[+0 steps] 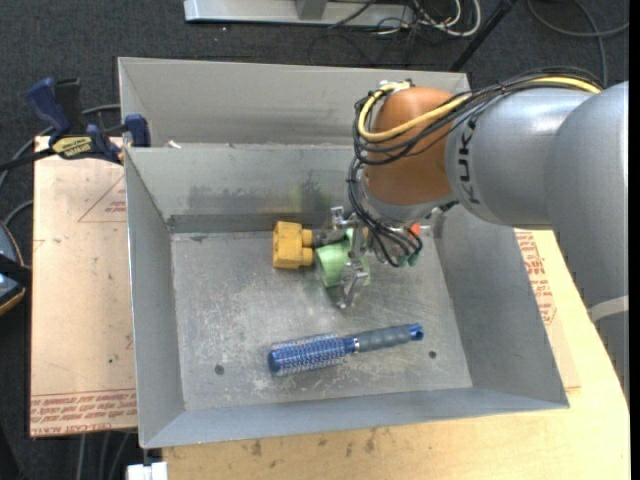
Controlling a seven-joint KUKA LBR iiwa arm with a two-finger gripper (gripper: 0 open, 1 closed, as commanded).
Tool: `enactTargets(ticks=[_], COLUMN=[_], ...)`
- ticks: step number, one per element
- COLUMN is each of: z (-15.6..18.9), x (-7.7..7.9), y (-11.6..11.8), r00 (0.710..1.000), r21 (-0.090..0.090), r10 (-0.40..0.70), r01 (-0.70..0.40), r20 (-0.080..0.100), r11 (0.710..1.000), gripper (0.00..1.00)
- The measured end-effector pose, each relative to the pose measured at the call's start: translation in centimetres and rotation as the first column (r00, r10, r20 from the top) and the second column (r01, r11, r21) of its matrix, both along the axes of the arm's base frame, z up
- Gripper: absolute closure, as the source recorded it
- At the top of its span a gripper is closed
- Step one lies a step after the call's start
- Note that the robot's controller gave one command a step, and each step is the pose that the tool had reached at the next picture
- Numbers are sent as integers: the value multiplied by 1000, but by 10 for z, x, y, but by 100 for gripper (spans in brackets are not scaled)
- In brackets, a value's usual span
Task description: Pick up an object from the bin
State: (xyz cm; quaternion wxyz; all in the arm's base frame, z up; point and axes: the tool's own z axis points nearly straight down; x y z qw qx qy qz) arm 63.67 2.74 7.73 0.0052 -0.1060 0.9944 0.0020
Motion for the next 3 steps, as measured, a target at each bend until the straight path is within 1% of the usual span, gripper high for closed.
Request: enactTargets(ticks=[1, 2, 3], z=[165, 89, 217], x=[3, -9, 0], y=[5, -14, -12], r00=[990, 914, 907], r21=[-5, -3, -9], r10=[143, 405, 422], r01=[-143, -405, -422], r20=[2, -13, 2], r11=[990, 914, 907], gripper=[100, 100, 100])
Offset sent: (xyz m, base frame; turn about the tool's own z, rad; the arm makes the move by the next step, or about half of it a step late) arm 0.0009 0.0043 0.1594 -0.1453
